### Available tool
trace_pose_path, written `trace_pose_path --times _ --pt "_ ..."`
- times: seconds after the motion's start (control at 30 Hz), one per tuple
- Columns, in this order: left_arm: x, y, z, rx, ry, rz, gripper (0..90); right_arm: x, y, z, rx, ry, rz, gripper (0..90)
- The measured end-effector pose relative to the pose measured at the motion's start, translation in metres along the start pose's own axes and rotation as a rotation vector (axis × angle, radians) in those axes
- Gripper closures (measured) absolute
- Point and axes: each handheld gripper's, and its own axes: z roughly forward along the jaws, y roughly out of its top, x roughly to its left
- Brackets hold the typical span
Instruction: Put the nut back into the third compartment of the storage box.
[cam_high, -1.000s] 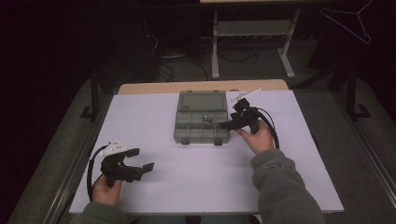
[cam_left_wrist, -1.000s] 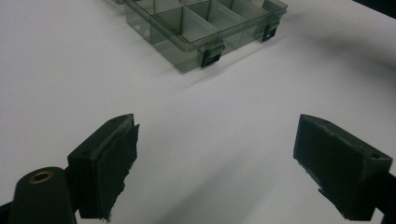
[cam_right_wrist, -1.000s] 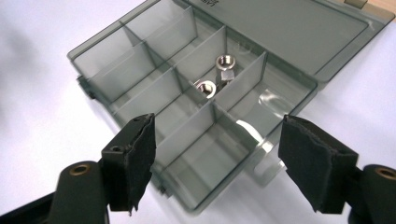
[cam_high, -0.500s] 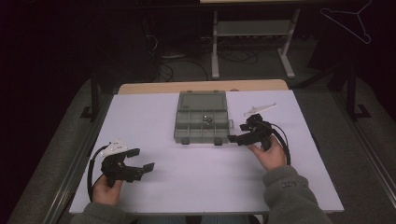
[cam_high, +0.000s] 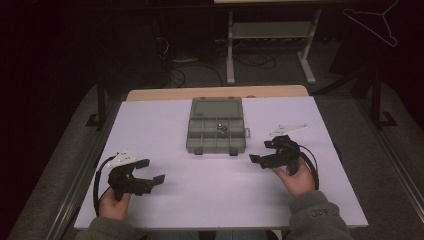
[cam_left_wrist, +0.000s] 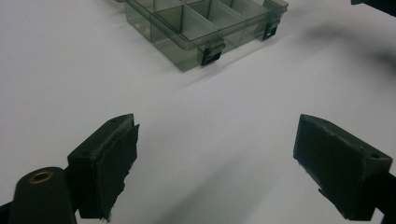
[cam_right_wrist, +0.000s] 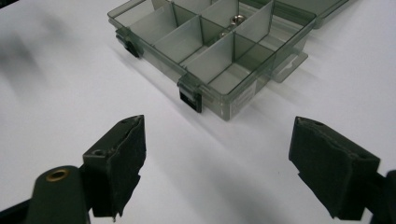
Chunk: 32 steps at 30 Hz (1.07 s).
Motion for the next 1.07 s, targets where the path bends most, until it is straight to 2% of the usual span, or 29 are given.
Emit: trace_pose_path --times 0.17,0.23,0.57,0.73,0.77,0.97,1.07 --pt "0.0 0.0 0.0 0.006 0.001 0.014 13.0 0.003 -0.013 -0.008 -0.024 -0.014 0.001 15.0" --pt "0.0 -0.001 0.0 0.006 0.001 -0.002 13.0 0.003 -0.016 -0.009 -0.022 -0.017 0.006 14.9" --pt "-0.001 -0.002 0.001 0.013 0.0 -0.003 13.0 -0.001 -0.035 -0.025 -0.047 -0.029 0.023 13.8" --pt "-0.002 -0.003 0.001 0.01 -0.005 -0.008 13.0 0.001 -0.04 -0.027 -0.041 -0.028 0.024 13.9" --pt "-0.002 -0.003 0.001 0.014 -0.007 0.001 13.0 0.001 -0.04 -0.027 -0.041 -0.028 0.024 13.9" --pt "-0.002 -0.003 0.002 0.02 -0.009 -0.005 13.0 0.005 -0.044 -0.031 -0.057 -0.028 0.002 13.9" --pt "-0.002 -0.002 0.003 0.021 -0.011 -0.004 13.0 0.003 -0.044 -0.03 -0.061 -0.017 0.013 13.9"
